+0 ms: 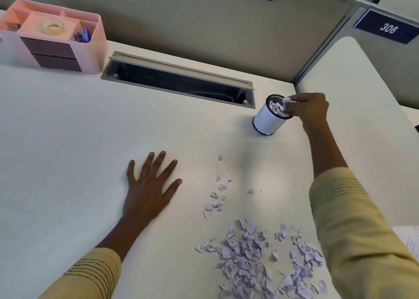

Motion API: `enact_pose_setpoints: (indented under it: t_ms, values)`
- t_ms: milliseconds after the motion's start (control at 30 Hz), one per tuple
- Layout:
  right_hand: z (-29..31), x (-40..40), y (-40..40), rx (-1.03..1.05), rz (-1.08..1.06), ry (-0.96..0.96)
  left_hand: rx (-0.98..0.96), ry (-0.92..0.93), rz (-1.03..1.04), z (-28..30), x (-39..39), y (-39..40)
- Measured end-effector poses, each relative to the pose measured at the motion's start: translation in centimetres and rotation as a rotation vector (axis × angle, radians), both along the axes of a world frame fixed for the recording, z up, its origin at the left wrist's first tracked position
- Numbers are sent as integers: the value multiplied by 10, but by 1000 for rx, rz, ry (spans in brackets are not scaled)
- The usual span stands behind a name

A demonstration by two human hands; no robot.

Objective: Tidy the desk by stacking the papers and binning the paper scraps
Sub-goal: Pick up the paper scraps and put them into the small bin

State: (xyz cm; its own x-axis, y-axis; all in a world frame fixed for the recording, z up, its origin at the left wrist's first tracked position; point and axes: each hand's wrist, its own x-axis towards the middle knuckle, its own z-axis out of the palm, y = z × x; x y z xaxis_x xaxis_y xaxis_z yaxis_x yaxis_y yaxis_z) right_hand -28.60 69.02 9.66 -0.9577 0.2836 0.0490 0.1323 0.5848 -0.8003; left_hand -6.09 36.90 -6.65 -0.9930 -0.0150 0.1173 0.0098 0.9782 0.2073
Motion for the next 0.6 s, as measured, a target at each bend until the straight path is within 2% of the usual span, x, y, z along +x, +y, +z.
enact_pose_setpoints:
  t_ms: [167,267,433,533,600]
  values:
    - [-6,-30,-5,140,63,-110,1,-9,-3,0,-1,-1]
    - [0,-20,-3,248,56,-40,5,-12,-2,0,-1,-1]
    - [7,52,6,71,129,-16,8,-2,4,1,-1,-2]
    - [-19,123,6,87,291,-271,7,-6,1,0,-1,-2]
    - [-39,171,8,218,400,-487,7,-10,1,-1,0,-2]
